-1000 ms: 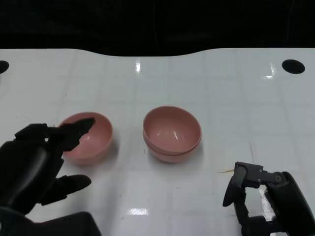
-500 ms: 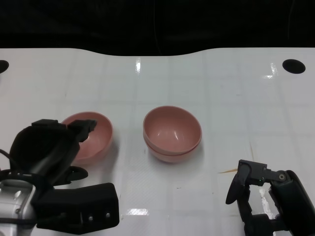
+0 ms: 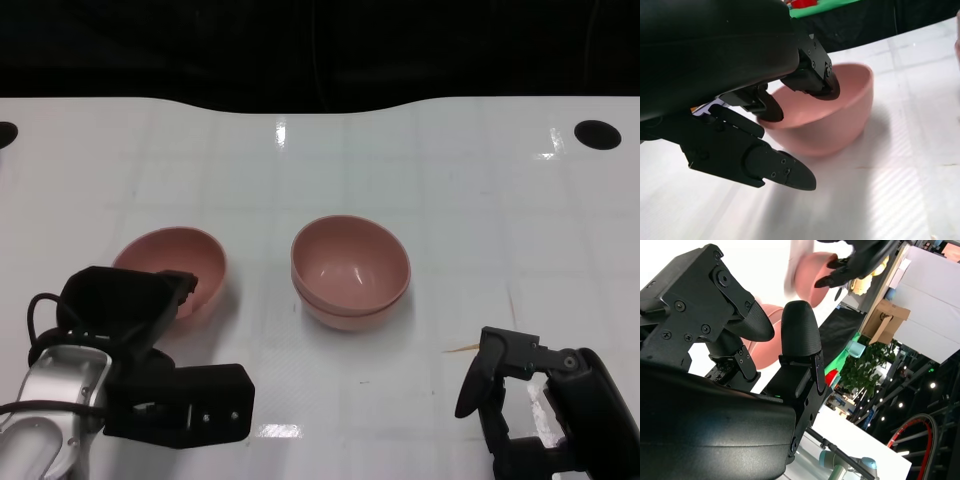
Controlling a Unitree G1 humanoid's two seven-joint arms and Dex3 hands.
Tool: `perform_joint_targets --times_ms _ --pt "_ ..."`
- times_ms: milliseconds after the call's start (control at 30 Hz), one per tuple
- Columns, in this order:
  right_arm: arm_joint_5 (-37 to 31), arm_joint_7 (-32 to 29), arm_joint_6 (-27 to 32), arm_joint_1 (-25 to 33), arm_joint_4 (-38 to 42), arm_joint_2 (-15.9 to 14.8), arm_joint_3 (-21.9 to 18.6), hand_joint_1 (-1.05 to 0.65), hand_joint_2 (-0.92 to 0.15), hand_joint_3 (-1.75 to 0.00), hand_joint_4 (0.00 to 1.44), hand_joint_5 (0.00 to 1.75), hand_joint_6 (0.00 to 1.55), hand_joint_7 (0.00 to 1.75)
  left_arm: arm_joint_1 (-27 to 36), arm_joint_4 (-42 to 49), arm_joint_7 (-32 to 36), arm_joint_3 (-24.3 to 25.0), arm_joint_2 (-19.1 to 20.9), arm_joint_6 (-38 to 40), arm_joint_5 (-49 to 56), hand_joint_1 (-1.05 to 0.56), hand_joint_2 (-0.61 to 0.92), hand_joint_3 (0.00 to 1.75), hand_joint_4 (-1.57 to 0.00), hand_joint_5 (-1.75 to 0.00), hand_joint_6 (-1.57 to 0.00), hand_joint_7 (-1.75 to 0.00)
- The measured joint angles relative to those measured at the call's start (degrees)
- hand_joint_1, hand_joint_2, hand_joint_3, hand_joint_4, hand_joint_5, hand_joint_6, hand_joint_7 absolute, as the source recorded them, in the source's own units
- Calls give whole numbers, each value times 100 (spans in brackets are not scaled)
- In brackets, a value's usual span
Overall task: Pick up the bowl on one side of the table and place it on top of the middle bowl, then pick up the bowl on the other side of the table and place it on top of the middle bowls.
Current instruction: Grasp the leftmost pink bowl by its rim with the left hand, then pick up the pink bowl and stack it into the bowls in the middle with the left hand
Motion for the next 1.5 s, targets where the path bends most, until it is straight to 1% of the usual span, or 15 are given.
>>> perform_joint_targets --times_ms 100,133,200,333,433,567,633,700,767,800,833,900,1200,1367,1500 --pt "-18 -5 0 5 -15 2 -3 -4 -23 -163 96 175 84 148 -192 614 713 -66 20 -481 -218 -28 91 6 -88 -129 -114 -12" --pt "-23 -5 0 5 -16 2 -1 -4 -23 -162 96 175 84 147 -242 749 929 -90 24 -620 -245 -27 91 16 -91 -151 -111 -40" --pt "-24 -5 -1 5 -16 3 -1 -5 -23 -162 96 175 84 147 -338 979 1335 -143 43 -886 -337 -27 91 33 -91 -170 -84 -117" --pt "-21 -5 -2 4 -16 8 0 -4 -23 -162 96 175 83 147 -505 1248 1729 -205 94 -1161 -425 -25 85 41 -90 -174 -74 -146" --pt "-22 -4 -2 4 -16 9 2 -4 -23 -162 95 175 84 147 -567 1314 1763 -219 147 -1277 -475 -25 83 40 -88 -175 -73 -143" --pt "-37 -6 -1 4 -16 21 2 -4 -22 -163 96 175 84 146 -627 1309 1762 -224 220 -1332 -555 -24 82 39 -86 -175 -70 -151" --pt "-70 -8 -1 4 -16 24 2 -4 -22 -164 96 175 84 146 -628 1270 1743 -222 259 -1333 -629 -24 83 36 -86 -175 -70 -147" --pt "-75 -9 1 5 -17 25 2 -4 -22 -164 96 175 84 146 -624 1096 1586 -149 272 -1340 -883 -19 84 33 -86 -175 -64 -168" --pt "-77 -9 3 4 -19 32 5 -4 -21 -165 96 175 85 147 -621 868 1313 -9 274 -1345 -1233 -17 85 35 -87 -175 -64 -173" --pt "-74 -9 5 5 -20 33 6 -4 -21 -165 96 175 85 147 -617 722 1149 59 282 -1328 -1377 -19 75 58 -87 -175 -65 -174" --pt "-69 -8 11 5 -21 35 7 -3 -21 -166 96 175 85 147 -614 541 965 102 302 -1298 -1476 -19 68 72 -87 -175 -65 -174" --pt "-55 -3 26 6 -25 44 9 -3 -21 -166 96 175 85 146 -606 162 611 143 351 -1175 -1569 -20 63 85 -87 -175 -65 -175" --pt "-73 -3 33 5 -33 48 9 -2 -20 -167 96 175 84 146 -589 -1119 -202 302 488 -930 -1683 -20 57 86 -88 -175 -66 -175" --pt "-75 -3 31 4 -32 50 11 -2 -19 -168 96 175 84 147 -694 -1264 -578 307 487 -1163 -1999 -21 52 91 -88 -175 -68 -175" --pt "-75 -3 31 0 -36 52 24 -3 -19 -168 96 175 84 147 -1040 -1128 -766 249 462 -1479 -2132 -21 49 91 -89 -175 -70 -175"
